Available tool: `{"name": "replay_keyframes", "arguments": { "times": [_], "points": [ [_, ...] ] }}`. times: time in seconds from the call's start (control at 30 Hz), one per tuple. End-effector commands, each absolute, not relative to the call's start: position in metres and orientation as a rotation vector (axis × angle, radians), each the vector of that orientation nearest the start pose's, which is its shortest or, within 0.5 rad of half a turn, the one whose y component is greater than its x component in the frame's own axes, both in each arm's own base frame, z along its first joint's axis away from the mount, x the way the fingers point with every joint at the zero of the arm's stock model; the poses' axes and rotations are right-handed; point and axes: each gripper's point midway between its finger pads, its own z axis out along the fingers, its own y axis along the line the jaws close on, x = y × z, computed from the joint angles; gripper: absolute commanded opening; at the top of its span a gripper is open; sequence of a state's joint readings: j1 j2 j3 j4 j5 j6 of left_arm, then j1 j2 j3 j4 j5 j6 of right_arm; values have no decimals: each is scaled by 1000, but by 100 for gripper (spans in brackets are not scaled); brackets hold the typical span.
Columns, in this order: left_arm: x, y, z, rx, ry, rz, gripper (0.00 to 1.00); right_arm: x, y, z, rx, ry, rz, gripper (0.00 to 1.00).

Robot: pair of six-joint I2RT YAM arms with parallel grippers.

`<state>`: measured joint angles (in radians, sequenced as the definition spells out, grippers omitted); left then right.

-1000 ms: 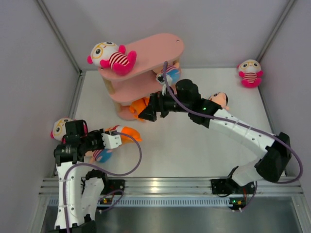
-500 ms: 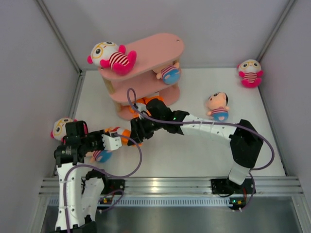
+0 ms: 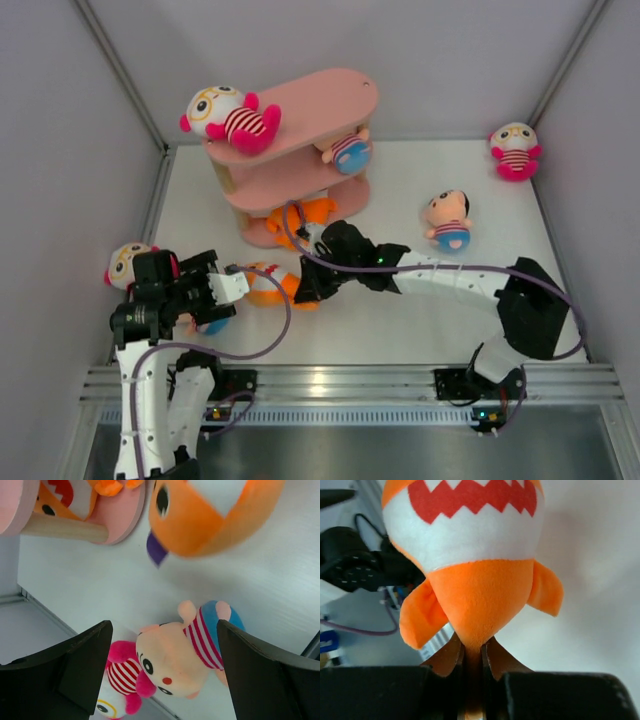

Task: Place and organize the stuffed toys onto the shelf

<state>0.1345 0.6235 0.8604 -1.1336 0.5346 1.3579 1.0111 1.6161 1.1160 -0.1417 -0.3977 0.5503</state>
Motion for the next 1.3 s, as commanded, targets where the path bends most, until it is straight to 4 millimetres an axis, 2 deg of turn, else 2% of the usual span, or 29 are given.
{"name": "replay_keyframes", "arguments": {
  "times": [0.0,0.03,0.17,0.2,0.27,0.3,0.33,0.37,0.4,0.5,0.53,0.57,0.6,0.63,0.67,0.73,0.77,0.8,0.87,0.9,0.93,1.03,1.17,1.27],
  "points": [
    [185,-40,220,1242,1814,5,91,199,361,174,-694,2202,850,0],
    [184,-39,223,1193,1841,-9,91,197,341,179,-706,2158,798,0],
    [179,-33,228,959,1978,-40,91,211,276,181,-665,2050,507,0],
    [179,-31,228,932,1992,-38,91,217,250,179,-652,2030,383,0],
    [178,-26,225,866,2036,-28,91,223,232,178,-657,2028,302,0],
    [177,-24,223,843,2056,-24,91,229,219,172,-662,2061,271,0],
    [178,-22,220,822,2076,-18,91,233,215,168,-661,2090,287,0],
    [177,-19,217,801,2098,-15,91,243,205,164,-627,2118,278,0],
    [179,-13,212,734,2151,-3,91,264,182,166,-550,2131,206,0],
    [182,1,201,596,2255,38,91,299,158,171,-483,2049,26,0],
    [183,3,195,572,2281,39,91,316,163,189,-447,1942,25,0],
    [183,6,192,539,2300,46,92,323,161,193,-419,1904,5,0],
    [184,7,189,527,2315,47,92,330,154,188,-392,1886,-53,0],
    [184,8,186,516,2325,49,92,337,153,195,-359,1838,-66,0],
    [184,7,184,515,2326,44,92,348,156,211,-302,1757,-52,0],
    [184,6,185,519,2322,39,93,356,152,201,-287,1739,-116,0],
    [184,6,186,528,2312,39,93,361,152,202,-283,1715,-134,0],
    [184,6,188,531,2307,43,93,367,150,199,-298,1686,-215,0],
    [184,7,191,542,2293,59,93,373,144,196,-313,1656,-331,0],
    [184,8,193,543,2288,66,93,374,137,204,-321,1602,-421,0],
    [184,8,194,541,2286,70,93,376,136,199,-347,1589,-464,0],
    [184,9,190,554,2292,79,93,374,140,203,-451,1483,-522,0],
    [185,9,185,558,2302,71,93,376,148,202,-549,1442,-631,0],
    [188,9,184,545,2309,61,93,379,155,202,-566,1427,-648,0]
  ]
}}
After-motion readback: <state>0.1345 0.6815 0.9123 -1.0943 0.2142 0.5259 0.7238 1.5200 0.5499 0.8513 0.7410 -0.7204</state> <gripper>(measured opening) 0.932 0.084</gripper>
